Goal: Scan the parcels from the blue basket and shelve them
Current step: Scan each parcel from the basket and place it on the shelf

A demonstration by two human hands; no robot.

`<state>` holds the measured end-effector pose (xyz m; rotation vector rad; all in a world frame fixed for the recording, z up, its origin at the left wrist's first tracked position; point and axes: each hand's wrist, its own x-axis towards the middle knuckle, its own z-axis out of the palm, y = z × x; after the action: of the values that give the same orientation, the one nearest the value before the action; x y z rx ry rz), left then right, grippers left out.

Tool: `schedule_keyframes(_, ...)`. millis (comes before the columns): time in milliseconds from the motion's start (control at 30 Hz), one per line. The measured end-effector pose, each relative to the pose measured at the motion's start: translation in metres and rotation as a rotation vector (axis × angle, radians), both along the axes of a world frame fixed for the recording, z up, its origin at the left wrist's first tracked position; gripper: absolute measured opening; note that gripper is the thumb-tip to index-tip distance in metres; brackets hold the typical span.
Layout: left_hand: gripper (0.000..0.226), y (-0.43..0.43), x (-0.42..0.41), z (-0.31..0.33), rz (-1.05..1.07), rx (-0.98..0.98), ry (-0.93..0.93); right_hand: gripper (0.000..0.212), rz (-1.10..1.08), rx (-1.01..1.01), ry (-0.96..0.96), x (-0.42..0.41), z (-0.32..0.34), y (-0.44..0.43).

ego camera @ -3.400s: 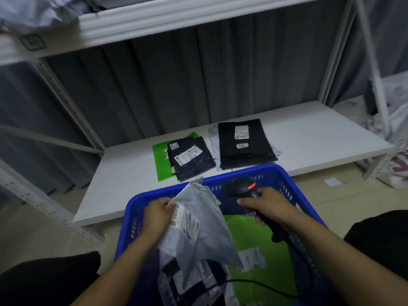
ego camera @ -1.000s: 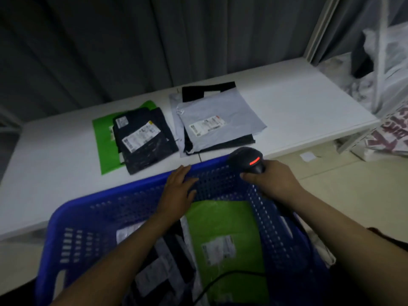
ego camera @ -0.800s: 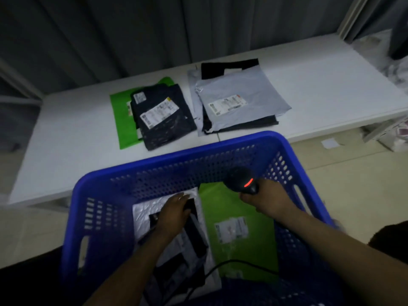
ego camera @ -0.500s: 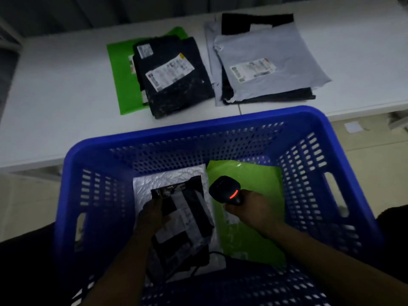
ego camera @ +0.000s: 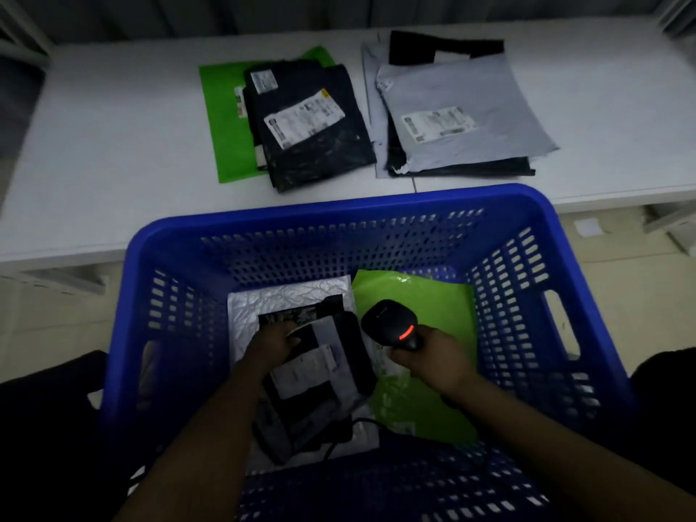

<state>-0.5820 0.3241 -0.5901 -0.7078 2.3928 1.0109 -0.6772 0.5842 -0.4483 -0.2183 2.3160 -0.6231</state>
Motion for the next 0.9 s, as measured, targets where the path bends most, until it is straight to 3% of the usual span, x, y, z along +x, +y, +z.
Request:
schedule_keyframes(233,0.016,0.004,0.006,0.086,0.244,0.102,0.34,0.019,-0.214,-0.225,0.035,0.011,0.039,0.032)
schedule_keyframes(367,0.042,0.011,0.026,0.14,0.375,0.098,0.545,0.019,-0.363,-0.474,-0.069,0.015,0.068,0.036)
schedule_keyframes(433,0.021,0.019,0.032,0.166,0.429,0.066,0.644,0.018,-0.416,-0.625,-0.196,0.019,0.085,0.037)
schedule_keyframes(500,0.011,0.026,0.036,0.187,0.481,0.032,0.708,0.019,-0.397,-0.719,-0.306,0.023,0.101,0.039)
schedule_keyframes(633,0.021,0.039,0.047,0.22,0.542,0.007,0.827,0.025,-0.274,-0.78,-0.43,0.028,0.118,0.041)
schedule_keyframes(900,0.025,0.04,0.063,0.241,0.617,-0.017,0.875,0.025,-0.223,-0.812,-0.427,0.038,0.133,0.044)
